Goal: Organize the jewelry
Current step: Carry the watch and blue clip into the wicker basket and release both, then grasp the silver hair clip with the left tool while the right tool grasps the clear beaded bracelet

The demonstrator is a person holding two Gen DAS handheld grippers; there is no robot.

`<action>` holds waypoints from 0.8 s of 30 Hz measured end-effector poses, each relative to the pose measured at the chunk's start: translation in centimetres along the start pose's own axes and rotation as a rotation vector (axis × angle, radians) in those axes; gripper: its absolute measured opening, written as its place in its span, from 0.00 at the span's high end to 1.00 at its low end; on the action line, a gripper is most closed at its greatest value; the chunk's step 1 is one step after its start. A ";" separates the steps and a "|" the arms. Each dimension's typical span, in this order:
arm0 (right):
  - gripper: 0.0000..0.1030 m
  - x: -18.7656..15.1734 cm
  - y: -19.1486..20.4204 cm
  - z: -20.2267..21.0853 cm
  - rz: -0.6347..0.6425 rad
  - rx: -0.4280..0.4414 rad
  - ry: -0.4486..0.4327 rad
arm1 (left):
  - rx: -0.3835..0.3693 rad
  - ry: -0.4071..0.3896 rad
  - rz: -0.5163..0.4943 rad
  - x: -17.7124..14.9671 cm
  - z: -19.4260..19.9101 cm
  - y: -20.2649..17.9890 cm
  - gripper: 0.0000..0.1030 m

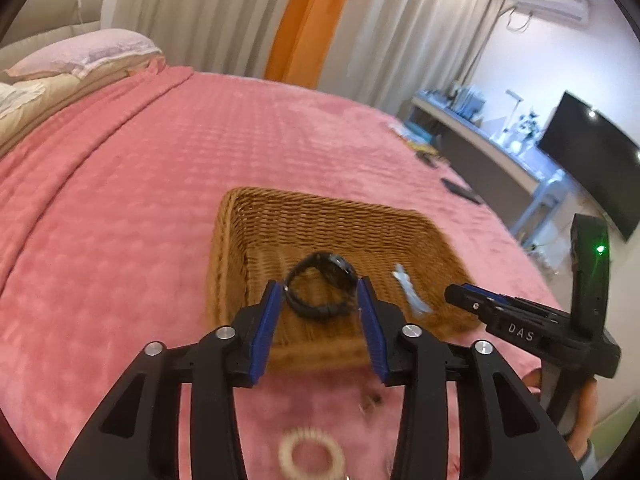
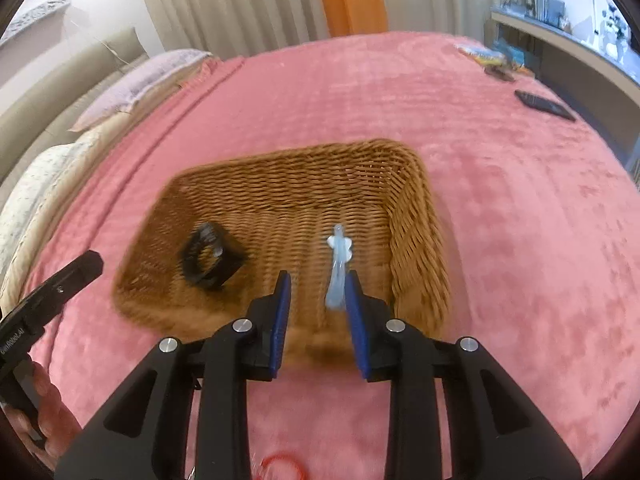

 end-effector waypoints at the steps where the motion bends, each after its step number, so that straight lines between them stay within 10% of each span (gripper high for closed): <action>1: 0.76 -0.5 0.4 1.2 0.006 0.010 -0.017 | -0.011 -0.016 0.003 -0.5 1.4 0.1 0.57; 12: 0.76 -11.1 5.7 9.2 0.049 0.077 -0.070 | -0.022 -0.080 0.063 -7.1 11.3 3.3 0.52; 24: 0.76 -19.3 8.1 7.0 0.064 0.118 0.028 | -0.004 0.057 0.085 -14.0 8.5 6.2 0.54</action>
Point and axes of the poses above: each gripper's, at about its wrist camera, not at the fingertips, and z roughly against the way its jaws point, y to its left, x to its top, the point moved 2 cm from there along -z, roughly the way its jaws point, and after that the axes turned 4 degrees about z, right-handed, at the moved point
